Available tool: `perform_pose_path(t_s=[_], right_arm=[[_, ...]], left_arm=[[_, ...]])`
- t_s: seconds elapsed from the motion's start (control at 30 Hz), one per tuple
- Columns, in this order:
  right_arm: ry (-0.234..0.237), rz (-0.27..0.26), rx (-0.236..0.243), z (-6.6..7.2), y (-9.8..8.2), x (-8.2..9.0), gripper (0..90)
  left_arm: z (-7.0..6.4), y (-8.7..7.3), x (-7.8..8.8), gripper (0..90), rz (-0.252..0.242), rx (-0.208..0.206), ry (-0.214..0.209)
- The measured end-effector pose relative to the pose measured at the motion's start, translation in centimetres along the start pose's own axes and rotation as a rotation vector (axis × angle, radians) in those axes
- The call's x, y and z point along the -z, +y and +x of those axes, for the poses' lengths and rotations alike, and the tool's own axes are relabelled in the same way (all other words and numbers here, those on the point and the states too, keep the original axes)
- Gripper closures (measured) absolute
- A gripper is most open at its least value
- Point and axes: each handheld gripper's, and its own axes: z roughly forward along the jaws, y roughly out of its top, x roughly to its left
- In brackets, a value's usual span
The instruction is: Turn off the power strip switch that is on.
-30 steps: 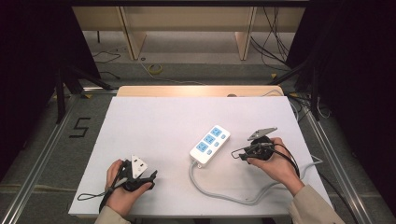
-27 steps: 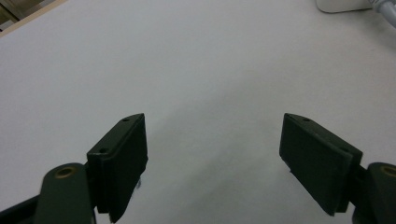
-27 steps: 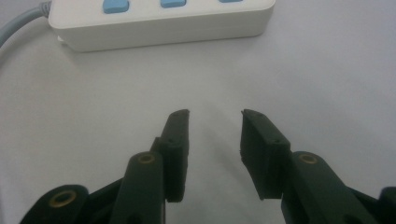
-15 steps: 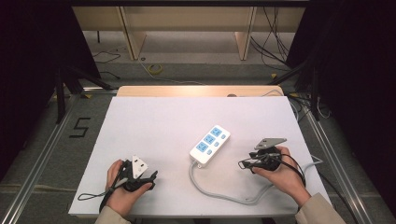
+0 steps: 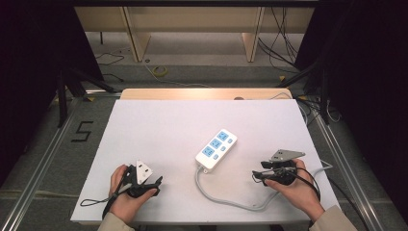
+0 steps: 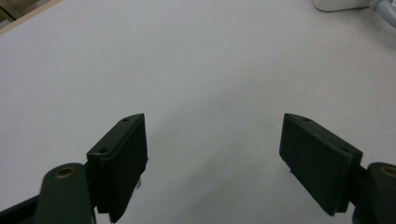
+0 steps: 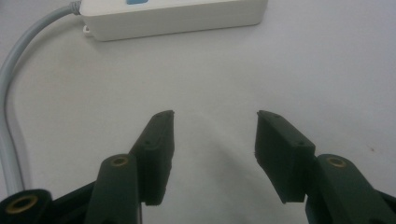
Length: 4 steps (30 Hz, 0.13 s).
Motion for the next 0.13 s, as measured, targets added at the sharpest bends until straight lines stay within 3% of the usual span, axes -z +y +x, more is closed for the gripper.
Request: perform_pose_path(t_s=[0.13], right_arm=[[-0.003,-0.01,-0.003,0.1,-0.12,0.05,47.6]], left_arm=[[0.16,-0.05,-0.11,22.9,0.006,0.002,0.002]])
